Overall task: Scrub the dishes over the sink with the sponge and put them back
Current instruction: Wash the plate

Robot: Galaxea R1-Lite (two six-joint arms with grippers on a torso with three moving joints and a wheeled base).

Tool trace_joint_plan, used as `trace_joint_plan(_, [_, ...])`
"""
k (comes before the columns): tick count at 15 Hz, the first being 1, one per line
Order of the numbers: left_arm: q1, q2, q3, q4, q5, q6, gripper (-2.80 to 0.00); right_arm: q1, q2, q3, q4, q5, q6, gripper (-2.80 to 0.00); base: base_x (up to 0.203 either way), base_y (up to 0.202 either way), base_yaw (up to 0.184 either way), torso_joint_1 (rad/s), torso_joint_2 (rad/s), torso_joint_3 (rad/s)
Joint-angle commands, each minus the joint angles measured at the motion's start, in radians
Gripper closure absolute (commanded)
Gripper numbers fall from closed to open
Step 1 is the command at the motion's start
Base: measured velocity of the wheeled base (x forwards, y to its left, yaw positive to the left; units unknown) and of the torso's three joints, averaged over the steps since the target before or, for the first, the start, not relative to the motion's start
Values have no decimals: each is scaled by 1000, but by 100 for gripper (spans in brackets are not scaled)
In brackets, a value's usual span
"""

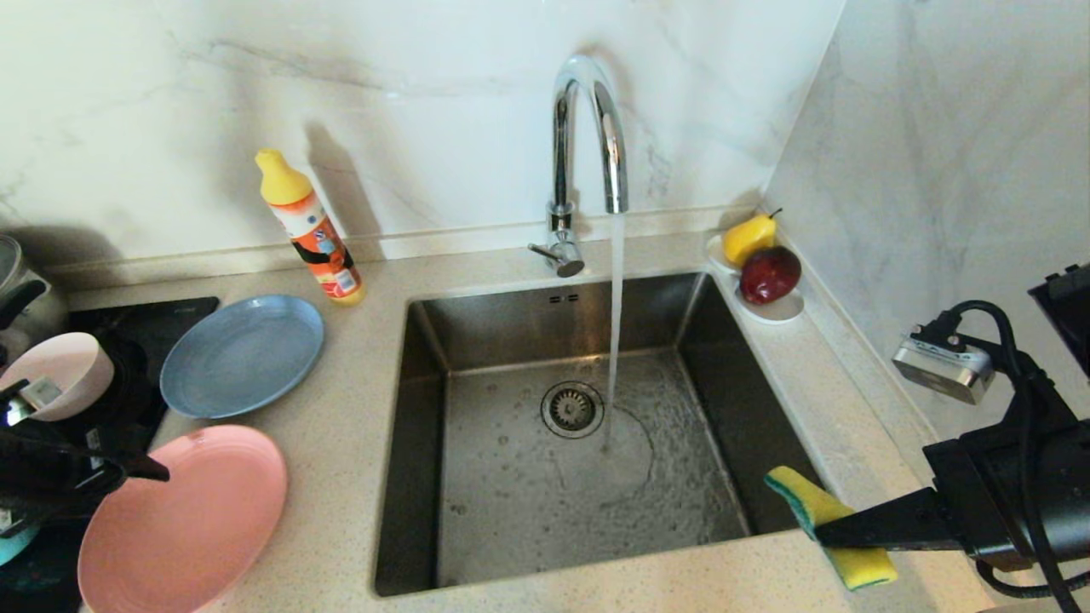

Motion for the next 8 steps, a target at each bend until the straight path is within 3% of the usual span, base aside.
trace_joint_plan(1, [-1, 13, 10, 1, -12, 0, -280, 1, 10, 1, 3, 5, 3, 0, 0, 0, 0, 0, 0, 0])
trace_joint_plan(3, [-1, 15, 29, 1, -62, -1, -280, 1, 11, 6, -3, 5, 4, 0, 0, 0, 0, 0, 0, 0])
trace_joint_plan(8, [-1, 18, 33, 1, -109, -19, -280, 1, 10, 12, -5, 5, 4, 0, 0, 0, 0, 0, 0, 0])
